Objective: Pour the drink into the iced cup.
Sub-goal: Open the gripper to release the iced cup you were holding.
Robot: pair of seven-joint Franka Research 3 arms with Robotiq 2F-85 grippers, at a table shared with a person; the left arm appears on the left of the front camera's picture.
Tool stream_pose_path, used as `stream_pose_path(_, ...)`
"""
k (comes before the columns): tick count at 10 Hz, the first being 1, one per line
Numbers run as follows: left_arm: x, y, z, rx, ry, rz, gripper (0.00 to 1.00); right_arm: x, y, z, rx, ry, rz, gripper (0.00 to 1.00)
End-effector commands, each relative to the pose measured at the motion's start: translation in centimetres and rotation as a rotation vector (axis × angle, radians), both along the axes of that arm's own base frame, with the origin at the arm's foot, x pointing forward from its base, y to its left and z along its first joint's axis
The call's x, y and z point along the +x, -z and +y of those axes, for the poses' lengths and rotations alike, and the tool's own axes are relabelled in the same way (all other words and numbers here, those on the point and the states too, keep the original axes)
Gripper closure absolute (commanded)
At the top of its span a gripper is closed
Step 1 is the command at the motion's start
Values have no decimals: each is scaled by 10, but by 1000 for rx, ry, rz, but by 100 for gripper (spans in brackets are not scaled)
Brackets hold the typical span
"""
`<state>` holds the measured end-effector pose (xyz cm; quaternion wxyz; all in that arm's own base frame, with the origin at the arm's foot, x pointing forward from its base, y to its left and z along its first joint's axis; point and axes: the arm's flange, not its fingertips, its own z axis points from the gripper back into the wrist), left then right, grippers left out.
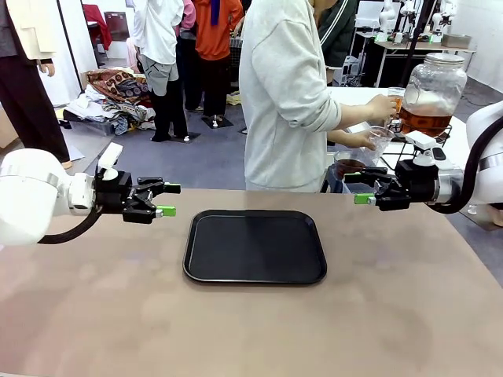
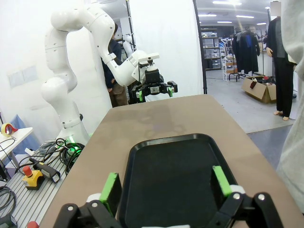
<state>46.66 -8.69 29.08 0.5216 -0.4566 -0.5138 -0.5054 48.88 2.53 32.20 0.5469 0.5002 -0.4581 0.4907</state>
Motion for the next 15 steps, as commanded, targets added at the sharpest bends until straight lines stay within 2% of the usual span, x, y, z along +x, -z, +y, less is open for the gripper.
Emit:
stream_pose_path(1,-1,-2,-1,-4,3,-2,0,1,-3,1,-3,-2,-4,0)
stream_pose_path(15,-1,-2,-1,-4,3,-2,0,1,-3,1,-3,-2,-4,0)
